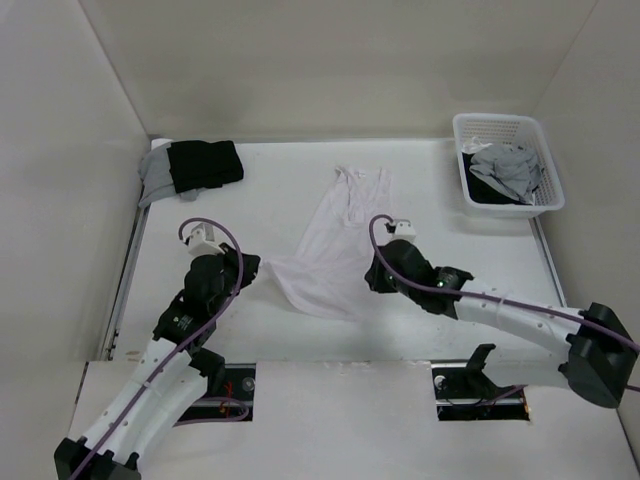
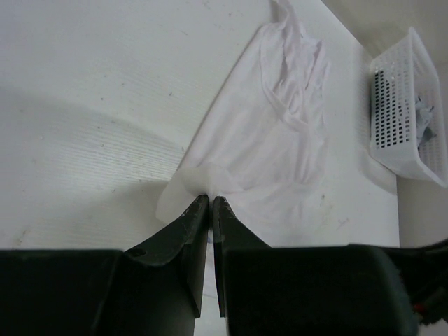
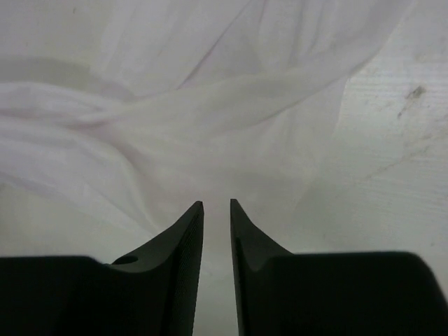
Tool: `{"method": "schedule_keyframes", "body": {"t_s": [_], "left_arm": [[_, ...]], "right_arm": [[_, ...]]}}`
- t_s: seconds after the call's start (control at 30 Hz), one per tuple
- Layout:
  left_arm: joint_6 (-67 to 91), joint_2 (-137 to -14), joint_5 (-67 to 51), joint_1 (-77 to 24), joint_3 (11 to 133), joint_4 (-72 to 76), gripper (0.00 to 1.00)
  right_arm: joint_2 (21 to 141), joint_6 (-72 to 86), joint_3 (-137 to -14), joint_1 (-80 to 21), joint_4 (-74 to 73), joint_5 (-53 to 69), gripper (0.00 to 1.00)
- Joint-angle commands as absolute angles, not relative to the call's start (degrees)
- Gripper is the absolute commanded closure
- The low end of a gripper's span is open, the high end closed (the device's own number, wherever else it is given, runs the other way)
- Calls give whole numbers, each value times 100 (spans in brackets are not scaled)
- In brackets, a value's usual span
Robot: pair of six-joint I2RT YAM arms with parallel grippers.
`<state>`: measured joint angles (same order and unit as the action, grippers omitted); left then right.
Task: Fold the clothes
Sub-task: Flatten the tank top out
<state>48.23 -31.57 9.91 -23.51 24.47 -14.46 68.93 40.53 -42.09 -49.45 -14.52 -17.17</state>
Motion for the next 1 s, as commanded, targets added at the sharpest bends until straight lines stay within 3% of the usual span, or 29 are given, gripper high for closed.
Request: {"method": "schedule_keyframes", "body": {"t_s": [0.0, 0.1, 0.13, 0.27, 0.57, 0.97], "left_arm": [[4773, -3164, 967, -2272, 2426, -1231, 95], [4772, -3269, 949, -2316, 2443, -1134, 95], [4790, -3278, 949, -2351, 2443, -1082, 95], [4764, -3296, 932, -2404, 2470, -1037, 95], [4755, -3296, 774, -2342, 2443, -941, 94], [4808, -3322, 694, -2377, 2338, -923, 94]], "right_arm": [[6338, 4751, -3641, -5855, -1116, -1582, 83], [6398, 5290, -3472, -6393, -1125, -1635, 82], [6581, 5517, -3437, -6611, -1108, -1713, 75], [7336, 5853, -3576, -6841, -1238, -1907, 66], [7954, 5994, -3691, -6535, -1293, -2373, 71], [7981, 5765, -3551, -6280, -413, -1986, 51]]}}
